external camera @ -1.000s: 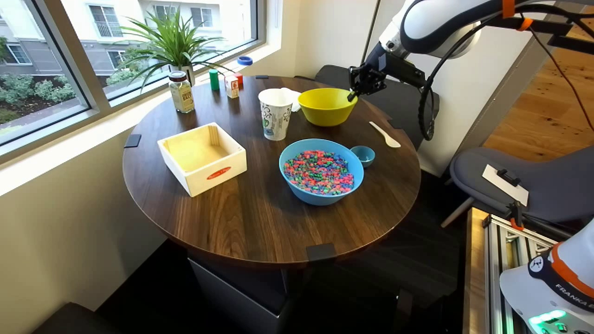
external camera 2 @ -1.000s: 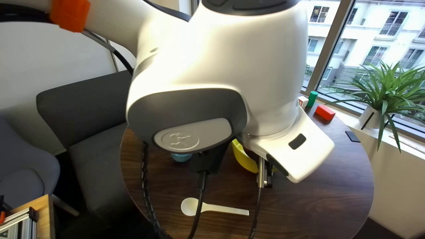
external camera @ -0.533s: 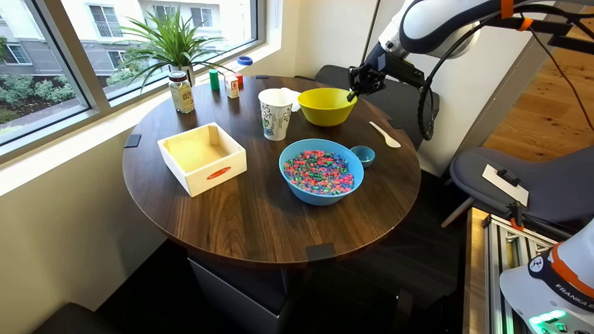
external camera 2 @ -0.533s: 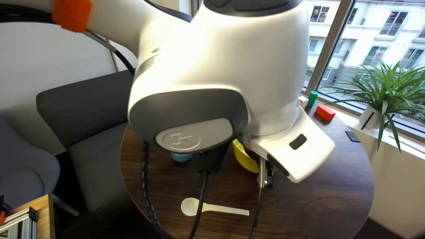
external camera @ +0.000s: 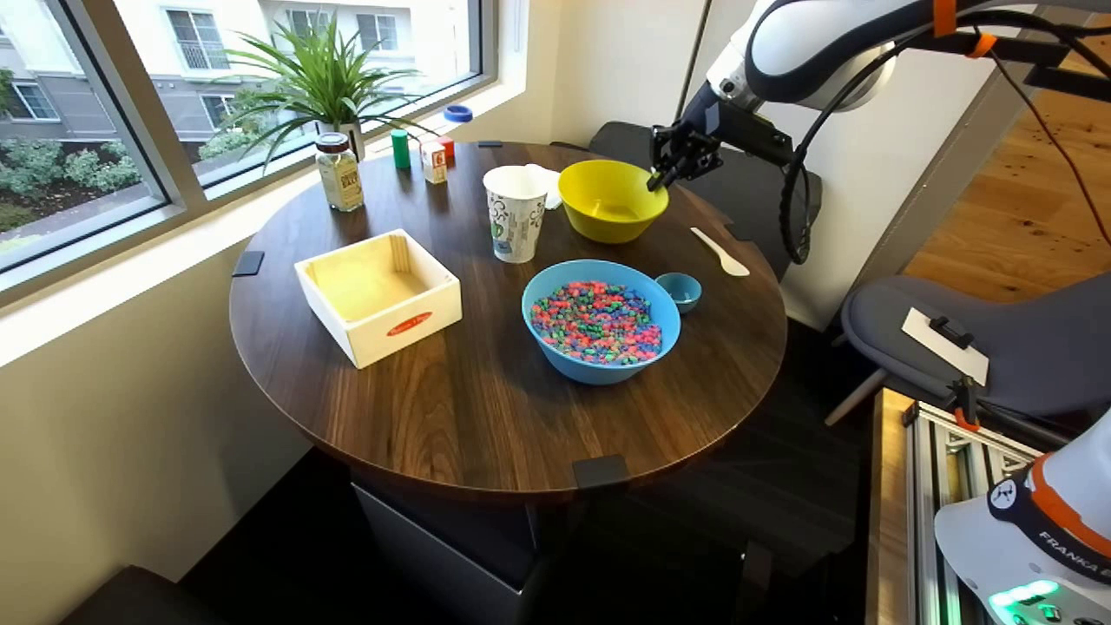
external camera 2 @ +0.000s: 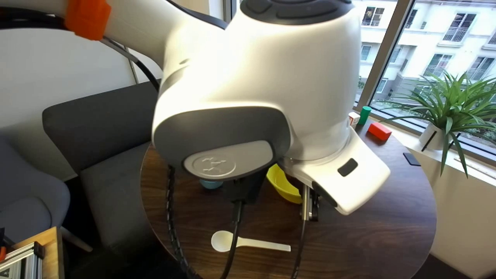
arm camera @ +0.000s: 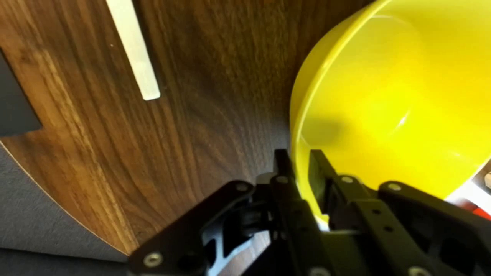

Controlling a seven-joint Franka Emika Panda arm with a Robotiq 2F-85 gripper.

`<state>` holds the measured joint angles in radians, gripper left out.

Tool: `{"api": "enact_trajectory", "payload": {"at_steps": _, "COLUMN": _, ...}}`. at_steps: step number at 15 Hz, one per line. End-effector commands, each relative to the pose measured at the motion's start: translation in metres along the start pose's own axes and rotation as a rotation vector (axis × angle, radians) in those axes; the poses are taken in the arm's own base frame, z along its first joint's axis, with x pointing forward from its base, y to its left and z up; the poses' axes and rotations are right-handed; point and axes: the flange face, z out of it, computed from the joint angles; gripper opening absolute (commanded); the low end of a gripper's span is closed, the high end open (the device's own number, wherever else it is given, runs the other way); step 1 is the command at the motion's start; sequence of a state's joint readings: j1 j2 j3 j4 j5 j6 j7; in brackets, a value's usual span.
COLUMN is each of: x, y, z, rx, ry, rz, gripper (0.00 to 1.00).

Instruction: Pour the contents in the bowl into the other bowl

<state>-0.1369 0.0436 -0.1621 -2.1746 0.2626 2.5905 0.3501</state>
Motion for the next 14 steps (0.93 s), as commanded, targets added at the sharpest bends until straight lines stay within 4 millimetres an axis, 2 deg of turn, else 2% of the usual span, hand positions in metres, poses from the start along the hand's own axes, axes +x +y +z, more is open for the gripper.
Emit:
{"api": "enact_trajectory", "payload": {"at_steps": 1, "x": -0.001, "y": 0.001, "z": 0.009, "rx": 0.001, "ry": -0.014, "rz": 0.016, "gripper": 0.33}}
{"api": "enact_trajectory", "payload": {"at_steps": 3, "x": -0.001, "y": 0.001, "z": 0.011, "rx": -0.002, "ry": -0.016, "rz": 0.016, "gripper": 0.42}}
{"api": "enact_trajectory", "payload": {"at_steps": 4, "x": -0.001, "y": 0.001, "z": 0.010, "rx": -0.001, "ry": -0.015, "rz": 0.015, "gripper": 0.62}}
{"api": "enact_trajectory", "payload": {"at_steps": 9, "x": 0.001, "y": -0.005, "z": -0.003, "rx": 0.015, "ry": 0.001, "rz": 0.005, "gripper": 0.99}}
{"api": "enact_trajectory", "payload": {"at_steps": 14, "x": 0.005, "y": -0.013, "z": -0.018, "rx": 0.028, "ry": 0.023, "rz": -0.012, "gripper": 1.00}}
